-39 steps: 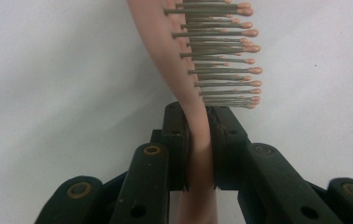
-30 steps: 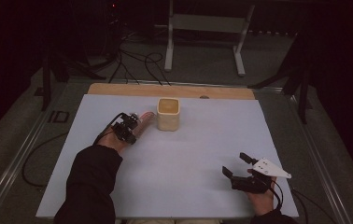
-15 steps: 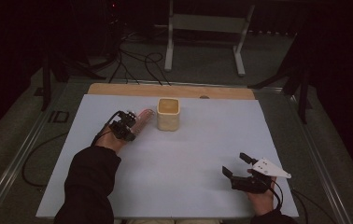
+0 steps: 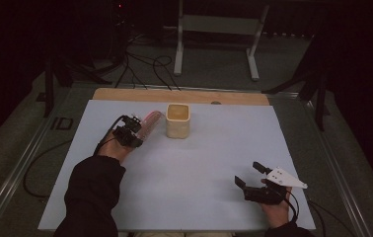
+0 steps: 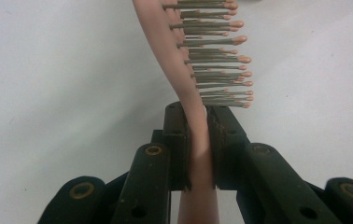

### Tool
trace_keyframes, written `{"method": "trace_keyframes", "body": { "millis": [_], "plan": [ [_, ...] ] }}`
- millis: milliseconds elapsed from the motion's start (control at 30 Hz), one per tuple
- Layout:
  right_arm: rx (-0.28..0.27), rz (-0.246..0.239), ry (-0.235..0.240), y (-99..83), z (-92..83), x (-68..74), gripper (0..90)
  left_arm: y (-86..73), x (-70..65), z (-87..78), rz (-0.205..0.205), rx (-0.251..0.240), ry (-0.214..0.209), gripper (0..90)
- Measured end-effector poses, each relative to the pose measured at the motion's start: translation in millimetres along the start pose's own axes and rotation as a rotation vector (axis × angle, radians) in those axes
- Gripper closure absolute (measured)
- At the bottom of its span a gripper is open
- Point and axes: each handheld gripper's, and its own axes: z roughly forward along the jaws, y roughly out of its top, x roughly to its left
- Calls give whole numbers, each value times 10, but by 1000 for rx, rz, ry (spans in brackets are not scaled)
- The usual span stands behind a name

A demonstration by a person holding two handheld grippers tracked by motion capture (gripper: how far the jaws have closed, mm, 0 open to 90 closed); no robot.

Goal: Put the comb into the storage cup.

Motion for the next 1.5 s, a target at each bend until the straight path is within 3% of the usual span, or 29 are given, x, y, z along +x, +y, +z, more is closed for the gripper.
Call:
{"method": "trace_keyframes", "body": {
  "millis": [533,1000,1500],
  "plan": [
    [-1,1,1,-2,3,0,98,-27,-35,-169,-5,-80,21,794],
    [-2,7,7,-7,13,0,90,-80,-98,-297,-2,-163,4,793],
    [4,10,13,-11,24,11,90,-251,-116,-435,-36,-317,-42,793]
  ]
}}
